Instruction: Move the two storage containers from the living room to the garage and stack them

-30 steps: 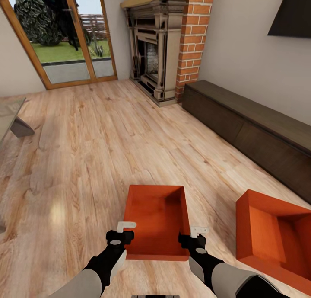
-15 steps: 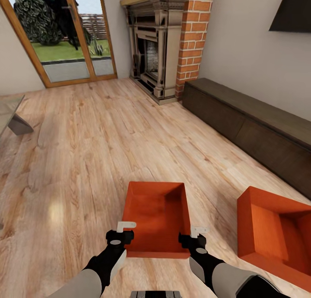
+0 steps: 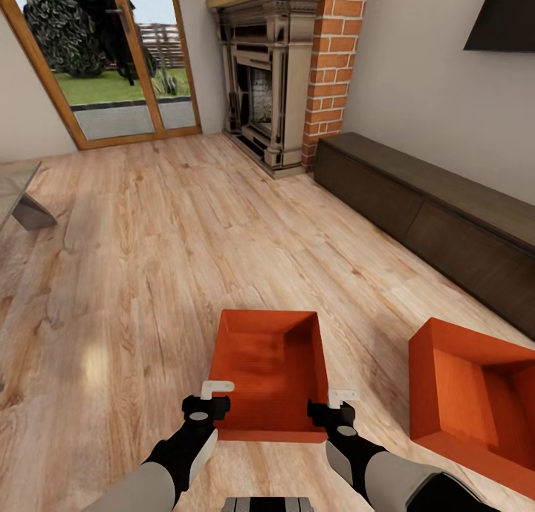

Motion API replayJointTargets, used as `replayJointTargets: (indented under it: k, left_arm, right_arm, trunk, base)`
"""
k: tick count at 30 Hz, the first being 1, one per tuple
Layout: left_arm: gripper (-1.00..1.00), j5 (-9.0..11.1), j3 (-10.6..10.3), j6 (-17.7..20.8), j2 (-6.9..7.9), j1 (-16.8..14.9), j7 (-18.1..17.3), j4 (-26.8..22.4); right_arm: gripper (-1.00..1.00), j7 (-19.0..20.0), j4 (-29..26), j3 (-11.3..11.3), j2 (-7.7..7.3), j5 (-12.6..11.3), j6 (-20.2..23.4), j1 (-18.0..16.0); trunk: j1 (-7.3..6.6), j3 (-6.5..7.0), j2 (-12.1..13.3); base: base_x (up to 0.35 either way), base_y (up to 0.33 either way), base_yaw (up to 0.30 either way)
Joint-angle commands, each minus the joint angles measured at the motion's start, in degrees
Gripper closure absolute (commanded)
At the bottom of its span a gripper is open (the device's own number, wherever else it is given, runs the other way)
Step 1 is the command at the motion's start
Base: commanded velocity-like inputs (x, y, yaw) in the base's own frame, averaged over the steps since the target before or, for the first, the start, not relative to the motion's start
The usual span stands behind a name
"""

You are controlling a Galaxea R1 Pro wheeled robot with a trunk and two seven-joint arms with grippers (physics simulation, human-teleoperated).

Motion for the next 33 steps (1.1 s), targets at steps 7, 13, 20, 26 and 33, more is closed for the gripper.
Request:
replayJointTargets:
  k: [7,13,20,26,33]
  left_arm:
    - [-1.00,-0.2,-0.4,0.4,0.04,0.0,0.4,-0.1]
    - [-1.00,-0.2,-0.5,0.4,0.04,0.0,0.4,-0.1]
    - [-1.00,-0.3,-0.5,0.3,0.04,0.0,0.4,-0.1]
    - [-1.00,-0.3,-0.5,0.3,0.12,0.0,0.4,-0.1]
    - [-1.00,-0.3,-0.6,0.3,0.12,0.0,0.5,-0.1]
  right_arm:
    - [-1.00,0.2,0.1,0.8,-1.05,0.6,0.2,0.0]
    - [-1.00,0.6,0.1,0.8,-3.01,3.6,0.5,0.0]
    - [-1.00,0.6,0.1,0.8,-3.20,4.0,0.7,0.0]
    - [-1.00,0.6,0.1,0.7,-3.03,4.0,0.7,0.0]
    - [-1.00,0.6,0.1,0.8,-2.11,4.2,0.6,0.1]
  trunk:
    - [-0.01,-0.04,0.0]
    - [-0.01,-0.04,0.0]
    - [-0.01,-0.04,0.0]
    - [-0.01,-0.04,0.0]
    - [-0.01,-0.04,0.0]
  base:
    - [0.000,0.000,0.000]
    - [0.000,0.000,0.000]
    - [0.000,0.000,0.000]
    - [0.000,0.000,0.000]
    - [0.000,0.000,0.000]
